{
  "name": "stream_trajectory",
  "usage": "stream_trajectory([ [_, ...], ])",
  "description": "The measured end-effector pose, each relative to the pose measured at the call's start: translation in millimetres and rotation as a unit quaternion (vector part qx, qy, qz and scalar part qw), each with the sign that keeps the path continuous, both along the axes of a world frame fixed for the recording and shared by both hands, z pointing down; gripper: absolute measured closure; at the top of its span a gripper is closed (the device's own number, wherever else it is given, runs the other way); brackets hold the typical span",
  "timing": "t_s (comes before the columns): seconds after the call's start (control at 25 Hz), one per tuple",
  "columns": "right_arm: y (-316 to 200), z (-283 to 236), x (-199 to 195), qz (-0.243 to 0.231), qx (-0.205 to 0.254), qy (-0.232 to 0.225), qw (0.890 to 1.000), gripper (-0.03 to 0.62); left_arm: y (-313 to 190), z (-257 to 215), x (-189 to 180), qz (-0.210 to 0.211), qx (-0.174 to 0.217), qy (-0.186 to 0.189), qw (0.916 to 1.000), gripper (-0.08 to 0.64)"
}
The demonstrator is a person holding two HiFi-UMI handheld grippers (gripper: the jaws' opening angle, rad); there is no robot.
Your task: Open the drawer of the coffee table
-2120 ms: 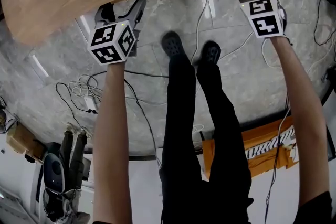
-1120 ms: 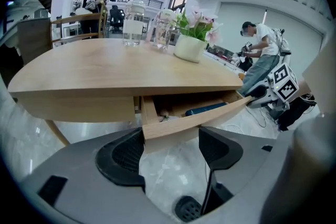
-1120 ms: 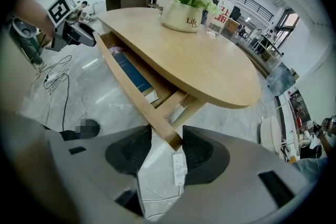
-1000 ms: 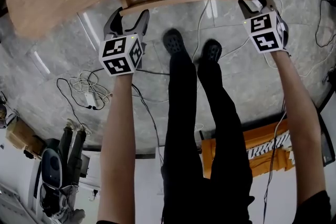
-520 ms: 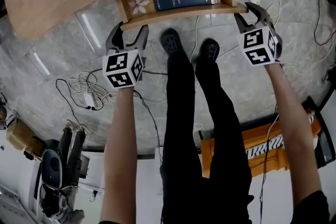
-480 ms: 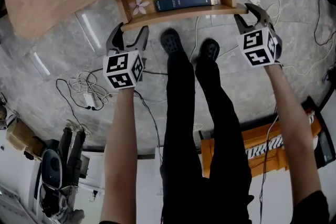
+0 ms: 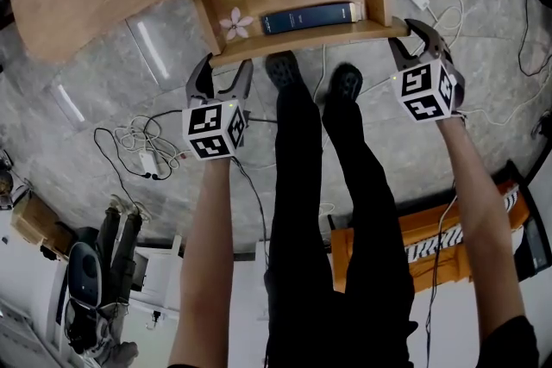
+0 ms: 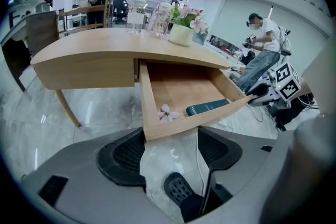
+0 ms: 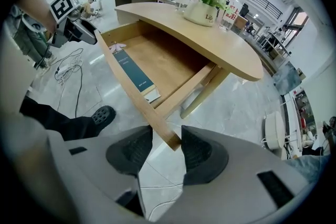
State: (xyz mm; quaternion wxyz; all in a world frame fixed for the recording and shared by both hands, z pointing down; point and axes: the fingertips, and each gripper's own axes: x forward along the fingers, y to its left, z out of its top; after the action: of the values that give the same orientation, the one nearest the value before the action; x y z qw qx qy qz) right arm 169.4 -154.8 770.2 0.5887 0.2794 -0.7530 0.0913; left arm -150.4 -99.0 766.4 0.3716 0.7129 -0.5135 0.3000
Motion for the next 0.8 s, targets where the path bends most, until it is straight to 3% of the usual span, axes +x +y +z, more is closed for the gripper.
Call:
stream_trajectory([
  [0.6, 7.0, 19.1, -0.2, -0.008, -0.010, 0.014, 1.000, 0.417, 8.1, 21.5, 0.6, 0.003, -0.024, -0.011, 0.9996, 0.233],
  [0.8, 6.0, 19.0, 0.7, 0.014, -0.017, 0.019, 1.000, 0.417, 7.9, 23.4, 3.2, -0.003, -0.036, -0.008, 0.9993, 0.227],
])
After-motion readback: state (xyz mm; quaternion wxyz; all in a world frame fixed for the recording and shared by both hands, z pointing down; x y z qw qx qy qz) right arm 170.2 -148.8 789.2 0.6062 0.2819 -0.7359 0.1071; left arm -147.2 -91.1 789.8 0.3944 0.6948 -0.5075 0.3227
